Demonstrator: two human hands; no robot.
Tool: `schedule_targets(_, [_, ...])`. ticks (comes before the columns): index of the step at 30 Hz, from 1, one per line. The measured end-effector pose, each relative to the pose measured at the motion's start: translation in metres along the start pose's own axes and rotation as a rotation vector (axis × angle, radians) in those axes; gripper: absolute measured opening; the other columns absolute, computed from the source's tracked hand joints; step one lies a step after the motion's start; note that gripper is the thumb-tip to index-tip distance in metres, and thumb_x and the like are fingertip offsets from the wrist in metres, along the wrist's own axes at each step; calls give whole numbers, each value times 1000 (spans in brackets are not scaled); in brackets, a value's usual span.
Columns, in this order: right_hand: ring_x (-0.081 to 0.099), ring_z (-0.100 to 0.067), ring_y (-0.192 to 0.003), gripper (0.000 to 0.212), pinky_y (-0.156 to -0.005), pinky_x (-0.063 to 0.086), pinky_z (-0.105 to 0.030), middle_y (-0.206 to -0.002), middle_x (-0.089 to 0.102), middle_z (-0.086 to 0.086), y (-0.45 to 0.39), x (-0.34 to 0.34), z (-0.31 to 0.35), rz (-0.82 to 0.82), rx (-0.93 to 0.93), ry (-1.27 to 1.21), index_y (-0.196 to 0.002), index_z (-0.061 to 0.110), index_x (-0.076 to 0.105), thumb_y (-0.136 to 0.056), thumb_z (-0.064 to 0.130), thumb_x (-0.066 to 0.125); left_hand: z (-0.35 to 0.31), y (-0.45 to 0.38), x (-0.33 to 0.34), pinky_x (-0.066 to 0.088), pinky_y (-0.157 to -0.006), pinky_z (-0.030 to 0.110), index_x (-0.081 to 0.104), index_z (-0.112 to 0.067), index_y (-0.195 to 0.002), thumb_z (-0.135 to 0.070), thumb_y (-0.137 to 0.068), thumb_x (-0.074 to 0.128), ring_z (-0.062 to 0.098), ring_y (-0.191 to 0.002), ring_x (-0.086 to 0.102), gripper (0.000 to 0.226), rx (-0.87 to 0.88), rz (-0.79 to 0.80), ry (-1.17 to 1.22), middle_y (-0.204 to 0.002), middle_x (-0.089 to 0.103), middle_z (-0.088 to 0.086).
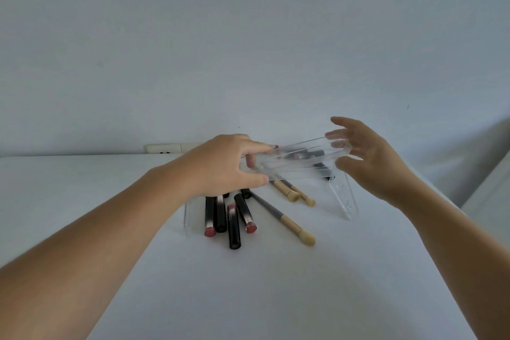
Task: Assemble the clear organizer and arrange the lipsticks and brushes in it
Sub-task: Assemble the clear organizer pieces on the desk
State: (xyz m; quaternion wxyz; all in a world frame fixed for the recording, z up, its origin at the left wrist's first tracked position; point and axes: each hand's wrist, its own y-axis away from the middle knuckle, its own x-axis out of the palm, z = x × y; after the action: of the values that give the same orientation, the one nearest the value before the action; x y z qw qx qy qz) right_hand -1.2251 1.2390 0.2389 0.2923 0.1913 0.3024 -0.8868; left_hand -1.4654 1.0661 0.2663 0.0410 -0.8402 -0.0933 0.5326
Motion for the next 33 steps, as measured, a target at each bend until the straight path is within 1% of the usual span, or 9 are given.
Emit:
schedule_targets(4, [61,2,-112,52,-95,44,-22,-114,69,24,8,-4,-4,117,5,46,-121,47,59,-76,36,83,-3,-1,5,50,-76,27,49,-53,-138,-57,-83,67,3,-79,59,58,4,7,2,-102,52,-30])
schedule_targets(7, [60,7,-109,45,-94,43,-26,-109,71,27,10,-7,-6,126,30,43,-105,42,68,-65,58,80,-2,2,4,53,-78,30,48,-59,-132,-64,-78,67,3,-84,62,58,9,-14,-14,-105,56,-33])
schedule_targets(10, [61,-1,-116,50,-106,42,-38,-116,71,20,11,-14,-11,74,21,-37,-104,34,71,-63,61,80,8,10,-2,49,-77,26,46,-62,-128,-75,-68,60,-5,-91,60,63,4,-76,-65,-107,56,-38])
schedule_targets(13, [53,-2,-128,53,-116,33,-42,-126,66,24,14,-13,-17,72,31,-70,-105,31,70,-63,63,80,30,29,-7,49,-88,28,62,-56,-115,-76,-64,65,-5,-98,59,55,-30,-232,15,-104,62,-34])
schedule_targets(17, [43,14,-126,46,-114,30,-32,-132,58,32,16,5,-24,104,89,-61,-101,39,70,-60,59,78,44,45,5,41,-95,19,67,-48,-104,-74,-65,73,-4,-111,55,47,-32,-355,77,-105,64,-30])
schedule_targets(21, [36,22,-125,48,-109,27,-27,-139,47,37,15,10,-34,143,91,-5,-106,53,69,-60,63,77,48,48,23,25,-102,5,70,-41,-102,-60,-68,79,-12,-127,41,40,-56,-389,97,-128,55,-29])
schedule_targets(25, [38,14,-130,52,-109,27,-27,-142,44,37,13,13,-44,164,108,3,-112,56,67,-62,63,77,52,49,38,27,-110,24,69,-44,-102,-55,-70,82,-9,-136,36,36,-110,-367,151,-142,46,-29])
schedule_targets(30, [43,18,-125,48,-97,34,-14,-141,46,35,15,18,-50,135,88,-74,-109,54,69,-62,56,79,56,46,47,23,-108,19,69,-43,-102,-57,-69,81,-13,-136,31,37,-136,-354,179,-144,39,-33])
schedule_targets(33, [41,15,-128,55,-97,39,-20,-143,44,33,16,21,-52,114,90,-67,-114,50,68,-61,53,81,56,45,50,25,-113,27,68,-42,-105,-52,-72,82,-3,-140,32,38,-133,-339,134,-145,39,-31])
